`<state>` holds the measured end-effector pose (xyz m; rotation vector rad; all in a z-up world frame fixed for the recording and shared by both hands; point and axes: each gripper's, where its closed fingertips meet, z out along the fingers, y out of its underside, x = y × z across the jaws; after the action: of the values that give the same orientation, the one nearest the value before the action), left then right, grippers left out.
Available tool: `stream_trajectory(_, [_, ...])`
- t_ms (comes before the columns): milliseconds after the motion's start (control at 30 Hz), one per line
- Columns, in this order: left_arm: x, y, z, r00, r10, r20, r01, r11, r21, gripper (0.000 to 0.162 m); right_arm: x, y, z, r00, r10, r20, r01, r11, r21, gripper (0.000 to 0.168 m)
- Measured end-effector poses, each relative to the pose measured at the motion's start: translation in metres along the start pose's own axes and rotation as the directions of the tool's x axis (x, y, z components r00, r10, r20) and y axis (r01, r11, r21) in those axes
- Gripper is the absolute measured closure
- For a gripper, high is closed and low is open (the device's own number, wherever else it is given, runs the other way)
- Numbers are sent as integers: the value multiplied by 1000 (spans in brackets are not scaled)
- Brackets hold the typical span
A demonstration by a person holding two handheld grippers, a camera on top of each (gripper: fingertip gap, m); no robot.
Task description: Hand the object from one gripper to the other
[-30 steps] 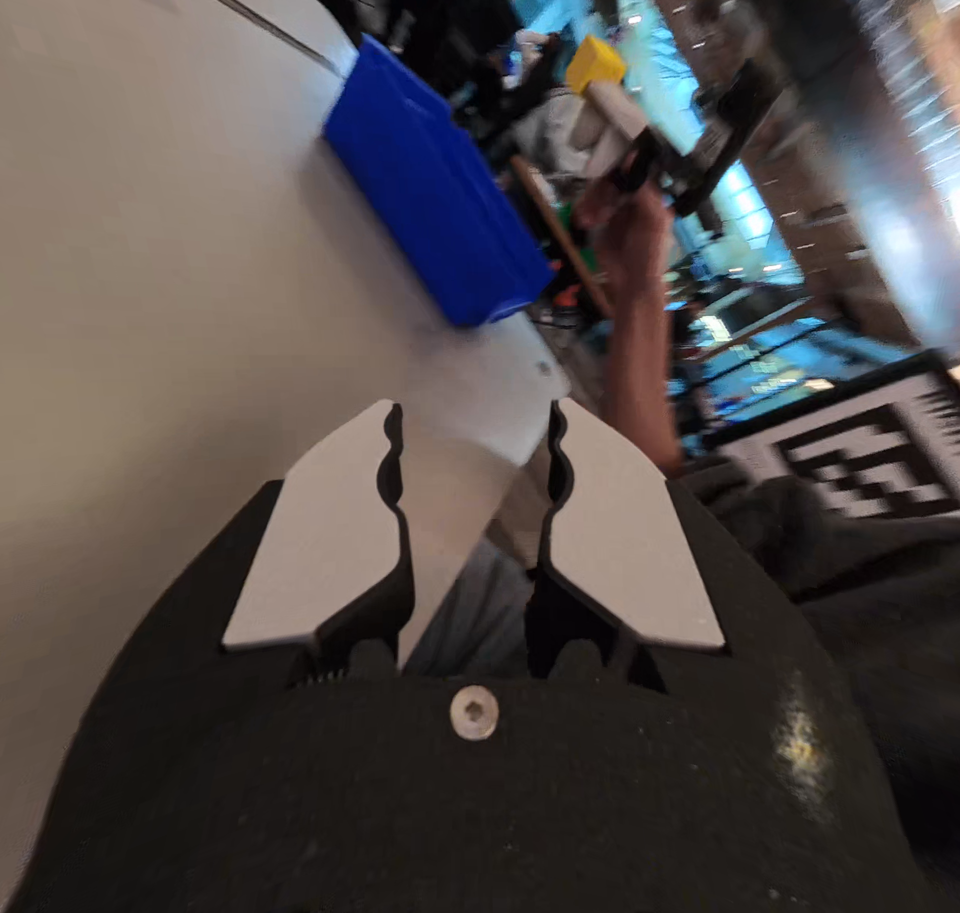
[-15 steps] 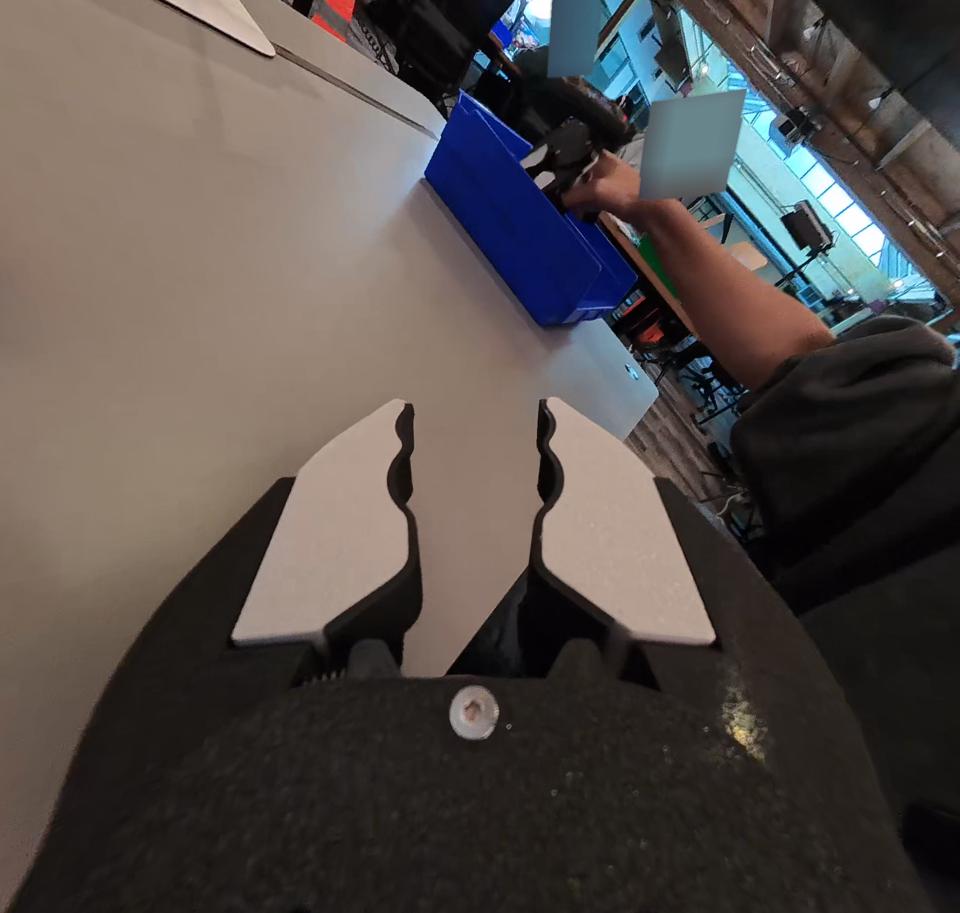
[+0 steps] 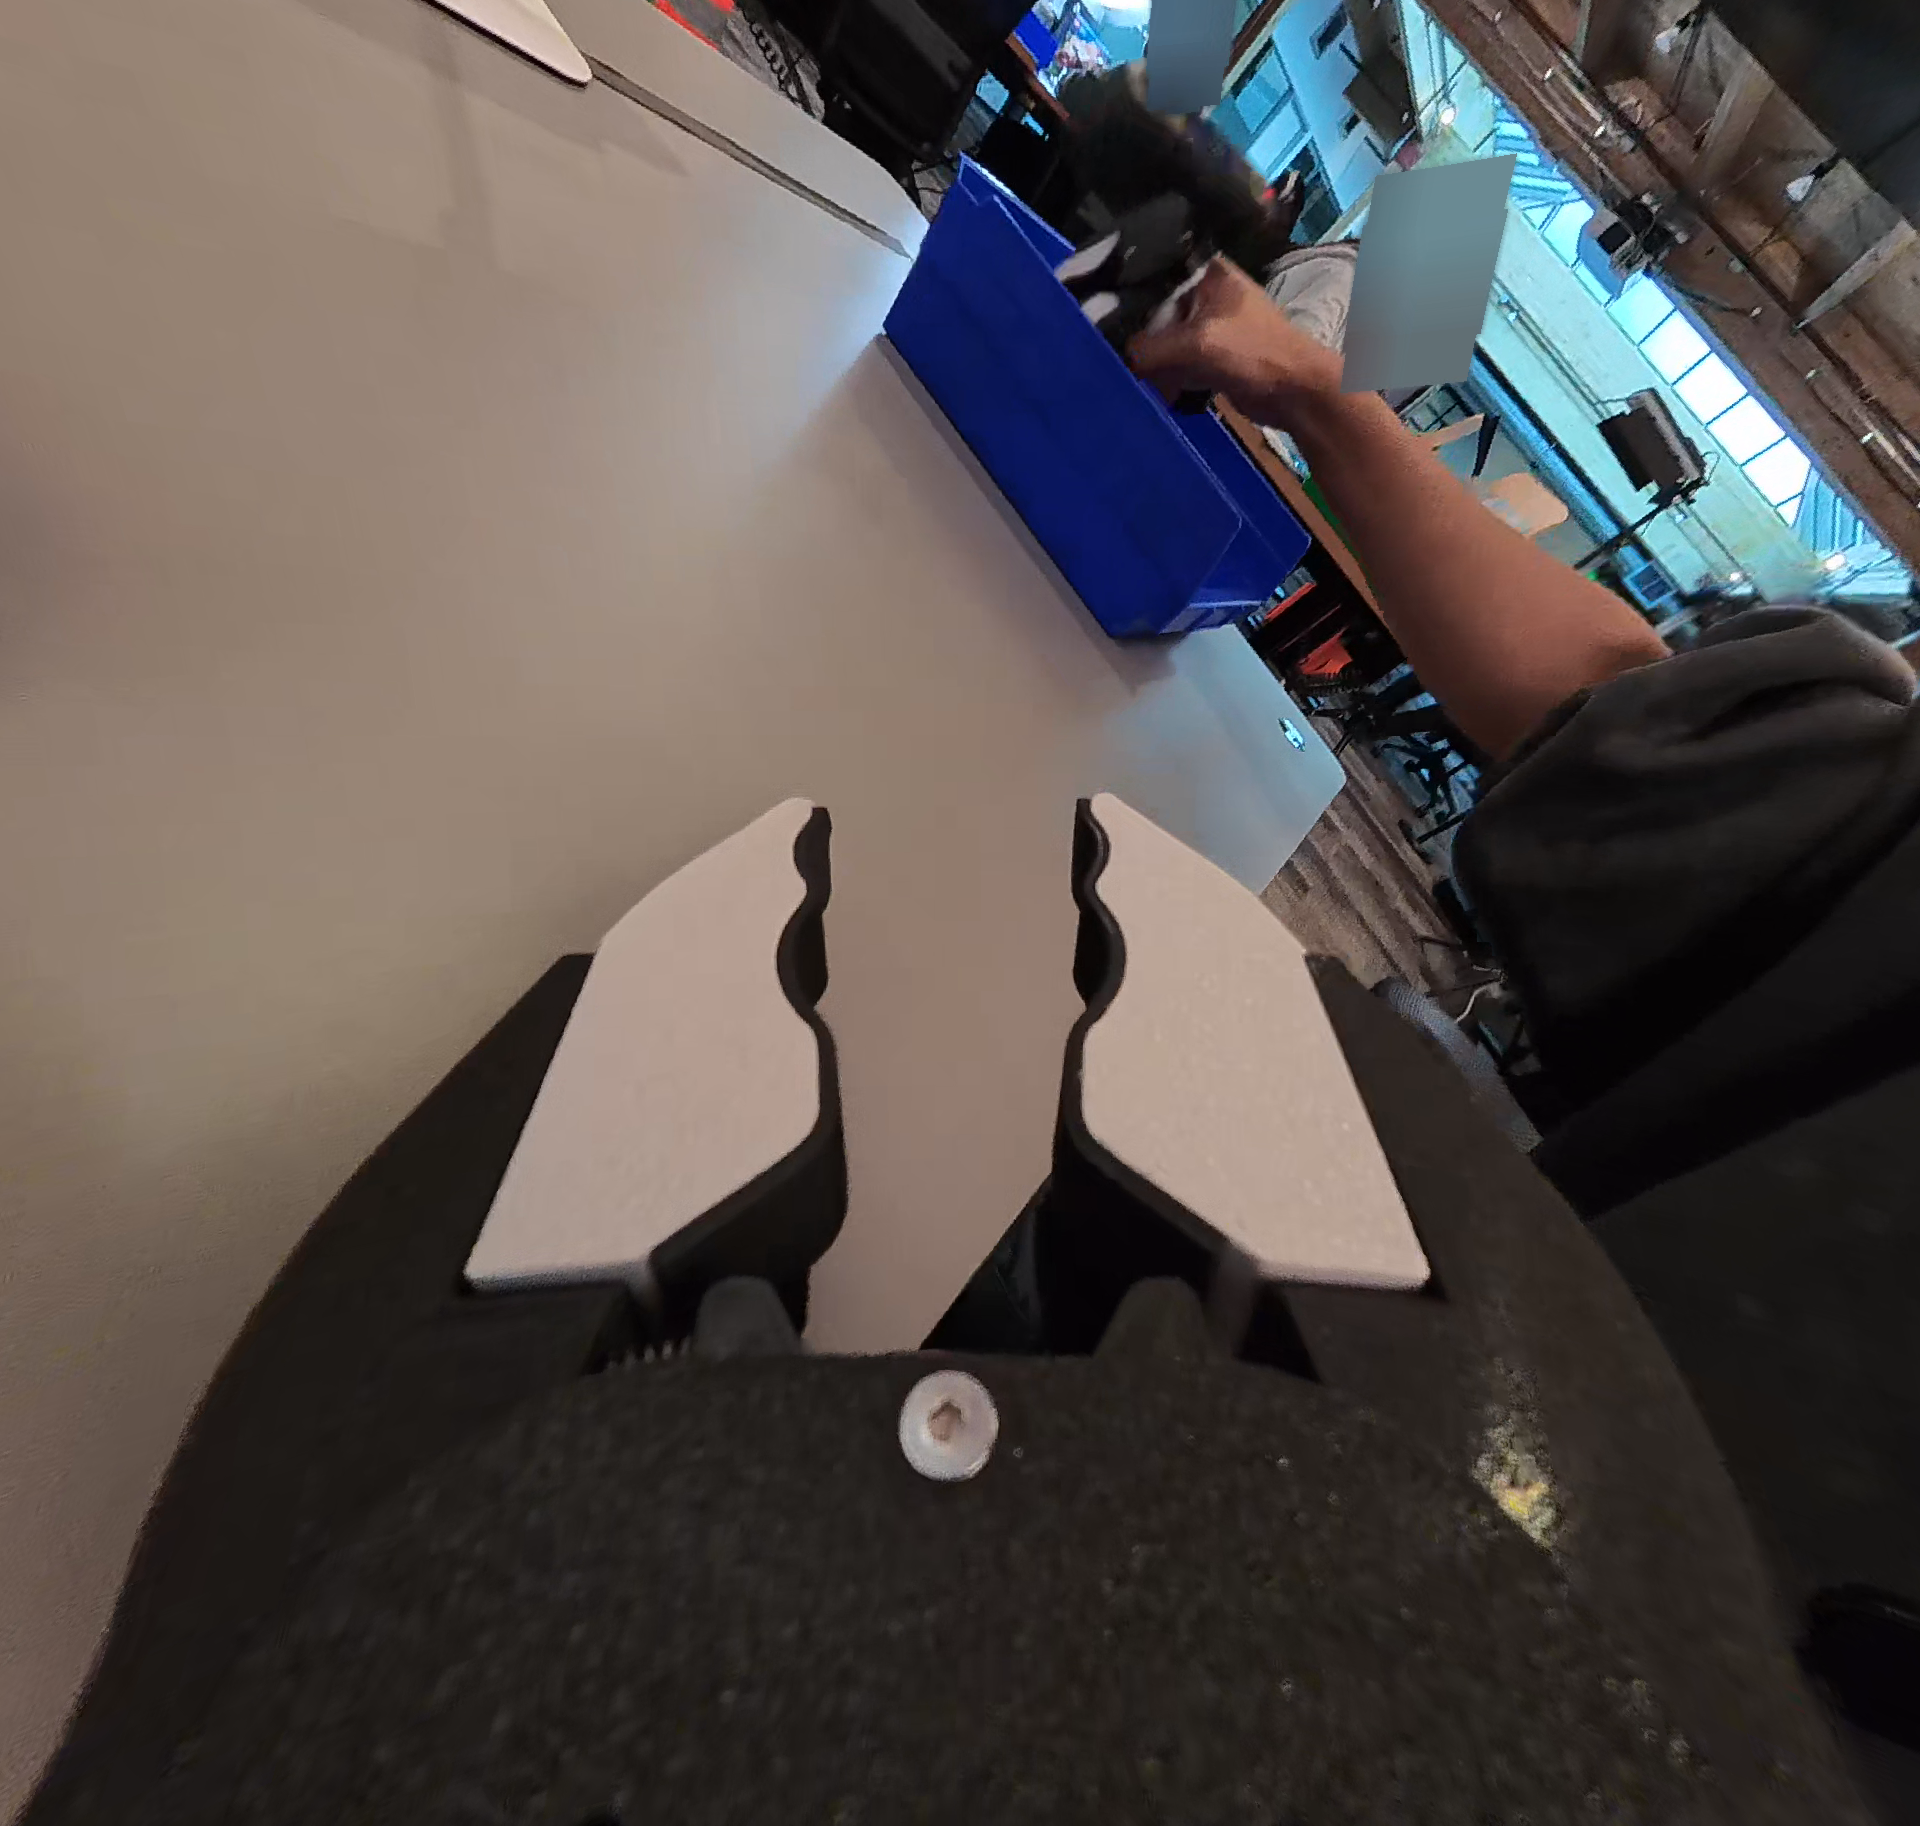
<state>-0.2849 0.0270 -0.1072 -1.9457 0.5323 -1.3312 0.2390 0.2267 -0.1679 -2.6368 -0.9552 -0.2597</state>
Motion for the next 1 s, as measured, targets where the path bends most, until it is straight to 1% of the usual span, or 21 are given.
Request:
stream_trajectory(67, [3,4,1,1000,25,13,-25,1000,-12,118,7,-6,-42,984,110,-138,-87,983,162,106])
stream_trajectory(100, [5,5,1,999,42,22,-41,999,-18,118,2,-6,-68,964,178,-197,-121,955,269,105])
stream_trajectory(133, [6,7,2,998,61,29,-60,998,-25,118,-11,-4,-95,938,259,-228,-158,910,384,108])
stream_trajectory(167, [8,9,3,996,82,38,-81,996,-34,118,-33,1,-118,919,330,-214,-191,850,490,112])
stream_trajectory(233, [9,11,4,990,124,64,-121,992,-47,118,-93,10,-149,905,413,-101,-251,710,658,117])
stream_trajectory(267, [9,12,5,987,141,76,-137,989,-52,118,-124,16,-157,897,441,-32,-293,646,705,120])
stream_trajectory(300, [9,12,5,984,155,85,-151,987,-58,118,-152,24,-160,875,483,36,-353,585,730,121])
stream_trajectory(333, [9,13,6,982,166,92,-161,985,-64,118,-177,33,-161,833,545,93,-419,512,749,120])
stream_trajectory(367, [9,14,7,980,171,99,-165,984,-66,117,-203,41,-162,788,595,157,-474,423,772,119])
stream_trajectory(400, [8,12,7,979,170,110,-165,985,-58,116,-231,43,-162,768,600,222,-502,351,791,119])
stream_trajectory(433, [6,9,7,977,166,132,-162,986,-44,115,-257,45,-155,756,599,263,-532,328,781,119])
stream_trajectory(467, [4,6,6,974,167,152,-164,986,-33,113,-277,48,-148,751,597,283,-555,338,760,119])
stream_trajectory(533, [2,1,4,965,189,181,-186,982,-32,112,-298,43,-145,786,542,296,-547,389,741,118])
stream_trajectory(600, [-5,-11,-2,948,212,237,-210,977,-32,112,-293,43,-151,826,517,226,-480,433,763,118])
stream_trajectory(667, [-11,-34,-15,929,225,293,-226,974,-29,112,-283,50,-155,839,523,149,-421,451,787,119])
stream_trajectory(700, [-16,-49,-23,916,226,331,-227,973,-34,112,-282,53,-155,837,529,141,-418,451,789,119])
stream_trajectory(767, [-36,-79,-42,882,202,427,-186,979,-79,112,-284,56,-153,826,531,189,-451,422,787,119])
stream_trajectory(833, [-66,-99,-59,826,167,538,-67,977,-201,109,-286,54,-152,813,523,258,-498,392,774,119])
stream_trajectory(867, [-82,-110,-64,793,172,585,-20,966,-257,107,-287,52,-151,809,517,281,-511,382,770,119])
stream_trajectory(933, [-115,-146,-66,727,199,657,8,955,-297,110,-287,47,-150,811,500,304,-520,376,767,119])
stream_trajectory(1000, [-150,-179,-60,681,214,700,49,941,-335,110,-290,41,-148,820,479,314,-518,387,763,119])
